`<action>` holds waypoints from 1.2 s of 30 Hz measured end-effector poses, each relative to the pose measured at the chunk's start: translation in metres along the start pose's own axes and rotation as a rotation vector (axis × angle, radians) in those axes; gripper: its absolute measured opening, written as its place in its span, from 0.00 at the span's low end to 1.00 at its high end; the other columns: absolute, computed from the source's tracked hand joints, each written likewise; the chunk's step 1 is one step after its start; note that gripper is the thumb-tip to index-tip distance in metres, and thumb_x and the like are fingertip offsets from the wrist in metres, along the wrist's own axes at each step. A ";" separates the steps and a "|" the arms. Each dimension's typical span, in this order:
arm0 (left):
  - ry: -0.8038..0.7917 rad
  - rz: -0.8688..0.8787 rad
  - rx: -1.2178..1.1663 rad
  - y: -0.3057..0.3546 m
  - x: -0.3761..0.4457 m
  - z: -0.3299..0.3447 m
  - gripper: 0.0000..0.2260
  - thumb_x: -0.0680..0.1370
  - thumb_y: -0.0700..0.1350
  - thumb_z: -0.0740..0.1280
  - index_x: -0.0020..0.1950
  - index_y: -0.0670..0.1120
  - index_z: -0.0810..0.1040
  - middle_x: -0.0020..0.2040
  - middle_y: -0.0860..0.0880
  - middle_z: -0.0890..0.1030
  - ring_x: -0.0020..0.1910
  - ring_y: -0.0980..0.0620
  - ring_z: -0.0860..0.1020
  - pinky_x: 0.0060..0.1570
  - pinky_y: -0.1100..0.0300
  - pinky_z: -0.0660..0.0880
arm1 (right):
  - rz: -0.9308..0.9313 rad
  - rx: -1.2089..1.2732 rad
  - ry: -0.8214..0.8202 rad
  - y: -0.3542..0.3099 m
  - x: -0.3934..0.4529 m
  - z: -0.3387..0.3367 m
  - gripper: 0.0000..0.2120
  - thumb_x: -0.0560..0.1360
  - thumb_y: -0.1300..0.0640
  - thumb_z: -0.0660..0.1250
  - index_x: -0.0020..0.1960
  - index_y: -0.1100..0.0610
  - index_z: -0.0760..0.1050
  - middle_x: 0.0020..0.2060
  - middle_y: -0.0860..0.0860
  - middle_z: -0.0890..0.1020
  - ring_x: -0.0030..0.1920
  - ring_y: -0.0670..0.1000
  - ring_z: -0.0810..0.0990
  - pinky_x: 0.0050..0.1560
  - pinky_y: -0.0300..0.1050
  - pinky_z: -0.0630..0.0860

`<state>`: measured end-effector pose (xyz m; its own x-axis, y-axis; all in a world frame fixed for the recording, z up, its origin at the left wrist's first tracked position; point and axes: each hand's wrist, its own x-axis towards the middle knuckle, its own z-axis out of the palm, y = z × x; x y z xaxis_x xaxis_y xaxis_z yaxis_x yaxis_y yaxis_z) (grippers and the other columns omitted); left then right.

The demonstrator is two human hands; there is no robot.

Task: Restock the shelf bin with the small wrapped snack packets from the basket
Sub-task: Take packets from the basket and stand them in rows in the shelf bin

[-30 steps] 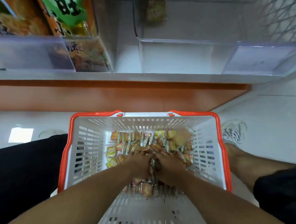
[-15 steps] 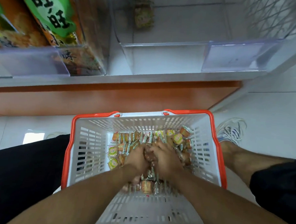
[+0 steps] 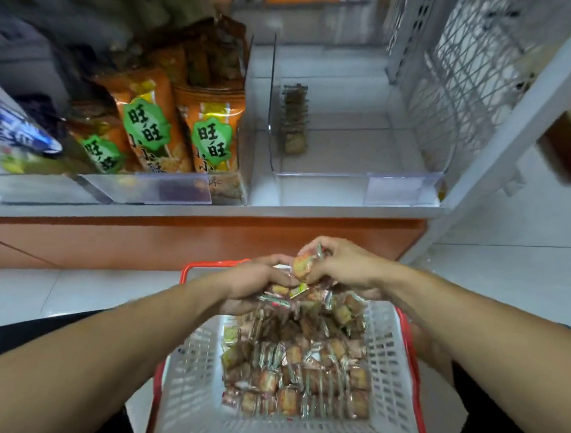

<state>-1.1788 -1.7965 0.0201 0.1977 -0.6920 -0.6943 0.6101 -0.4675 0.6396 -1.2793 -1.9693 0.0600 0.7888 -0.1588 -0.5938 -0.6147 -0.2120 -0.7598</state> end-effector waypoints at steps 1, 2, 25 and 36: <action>-0.018 0.032 -0.011 0.016 -0.014 0.005 0.14 0.78 0.31 0.67 0.61 0.43 0.77 0.53 0.36 0.82 0.41 0.43 0.84 0.40 0.49 0.83 | -0.021 0.034 0.014 -0.017 -0.013 -0.006 0.19 0.68 0.68 0.75 0.55 0.51 0.80 0.51 0.58 0.84 0.44 0.54 0.81 0.44 0.50 0.75; -0.037 0.066 -0.031 0.031 -0.028 0.010 0.15 0.77 0.30 0.67 0.62 0.43 0.77 0.54 0.36 0.82 0.43 0.42 0.84 0.41 0.49 0.85 | -0.058 0.074 0.035 -0.031 -0.027 -0.012 0.19 0.68 0.70 0.75 0.53 0.51 0.80 0.50 0.60 0.84 0.42 0.56 0.81 0.44 0.53 0.76; -0.051 0.266 -0.443 0.111 -0.075 0.034 0.25 0.74 0.64 0.70 0.54 0.44 0.87 0.53 0.40 0.86 0.48 0.44 0.86 0.41 0.51 0.84 | -0.567 0.125 0.279 -0.117 -0.028 -0.025 0.20 0.69 0.65 0.75 0.55 0.45 0.78 0.44 0.48 0.86 0.42 0.44 0.84 0.40 0.40 0.79; 0.145 0.439 -0.318 0.111 -0.068 0.041 0.19 0.66 0.55 0.77 0.53 0.47 0.87 0.53 0.43 0.87 0.47 0.51 0.87 0.36 0.59 0.81 | -0.435 -0.140 0.232 -0.106 -0.024 -0.030 0.35 0.63 0.19 0.62 0.64 0.35 0.68 0.56 0.38 0.82 0.56 0.37 0.81 0.61 0.48 0.77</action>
<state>-1.1555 -1.8239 0.1520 0.5750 -0.6914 -0.4375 0.6437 0.0521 0.7635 -1.2329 -1.9717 0.1626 0.9616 -0.2339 -0.1439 -0.2352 -0.4307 -0.8713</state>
